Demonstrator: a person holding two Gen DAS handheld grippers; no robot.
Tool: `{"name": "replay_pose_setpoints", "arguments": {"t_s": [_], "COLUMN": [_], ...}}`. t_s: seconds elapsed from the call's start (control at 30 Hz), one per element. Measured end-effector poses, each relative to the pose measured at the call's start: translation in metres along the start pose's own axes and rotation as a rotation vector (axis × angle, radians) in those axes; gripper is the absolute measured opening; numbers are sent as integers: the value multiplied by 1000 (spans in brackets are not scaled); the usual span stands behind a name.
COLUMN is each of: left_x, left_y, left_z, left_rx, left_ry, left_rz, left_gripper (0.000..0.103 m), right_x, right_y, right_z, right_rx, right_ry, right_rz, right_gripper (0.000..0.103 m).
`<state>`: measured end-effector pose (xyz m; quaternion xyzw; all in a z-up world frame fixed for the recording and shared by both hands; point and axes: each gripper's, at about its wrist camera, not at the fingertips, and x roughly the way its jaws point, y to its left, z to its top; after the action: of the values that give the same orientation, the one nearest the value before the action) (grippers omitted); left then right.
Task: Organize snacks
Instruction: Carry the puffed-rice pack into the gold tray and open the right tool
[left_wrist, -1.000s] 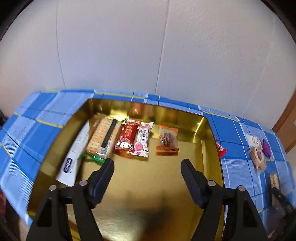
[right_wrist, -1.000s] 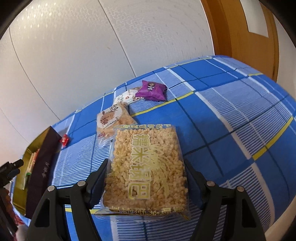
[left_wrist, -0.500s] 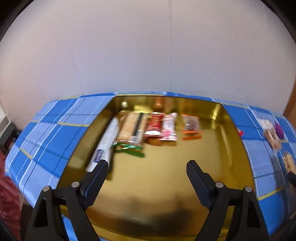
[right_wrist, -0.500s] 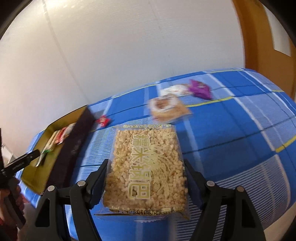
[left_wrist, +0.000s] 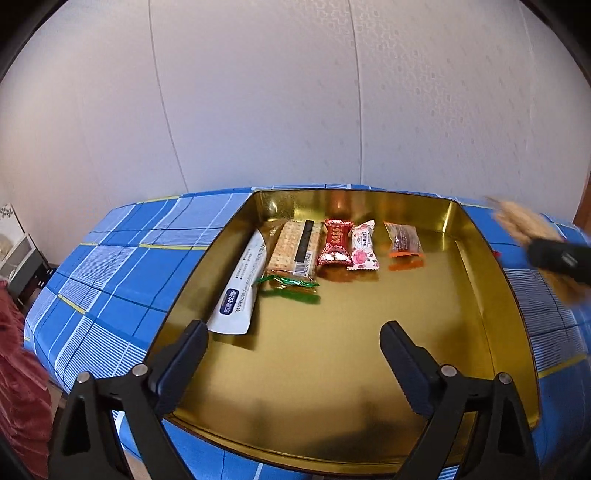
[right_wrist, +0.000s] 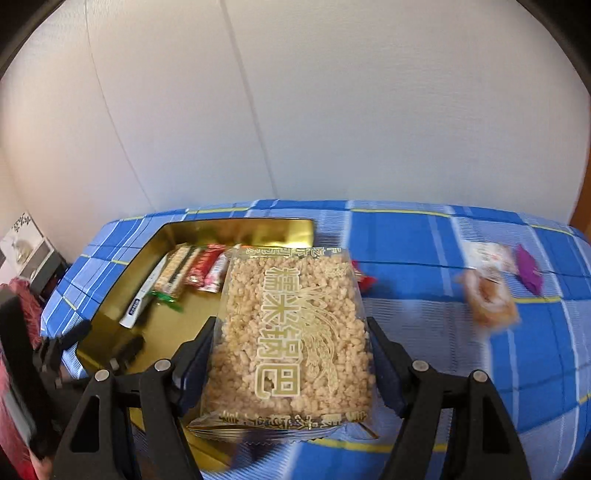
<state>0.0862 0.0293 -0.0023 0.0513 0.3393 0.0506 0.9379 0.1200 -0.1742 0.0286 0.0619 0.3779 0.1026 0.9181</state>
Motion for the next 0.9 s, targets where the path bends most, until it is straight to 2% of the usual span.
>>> {"name": "replay_pose_setpoints", "arguments": {"t_s": [0.1,0.23,0.53,0.73,0.9], "left_x": [-1,0,4,8,11], "left_y": [4,13,22,24,26], "left_z": [-2,-6,-11,-12,-12], "left_rx": [5,-23,-61,-78,-104], "left_ry": [-24,-47,-44,-29,-15], "left_rz": [19,4,2,-8,-7], "left_gripper": [96,97,98,98,98], "right_x": [24,51,89,104,114], "right_y": [12,19,33,36,46], "right_z": [14,26,41,51,55], "right_rx": [28,47,-25,-55,-139], "right_ry": [44,100,148,149,160], "right_rz": [24,14,-103,-174,-221], "right_gripper": [76,76,76,76,76]}}
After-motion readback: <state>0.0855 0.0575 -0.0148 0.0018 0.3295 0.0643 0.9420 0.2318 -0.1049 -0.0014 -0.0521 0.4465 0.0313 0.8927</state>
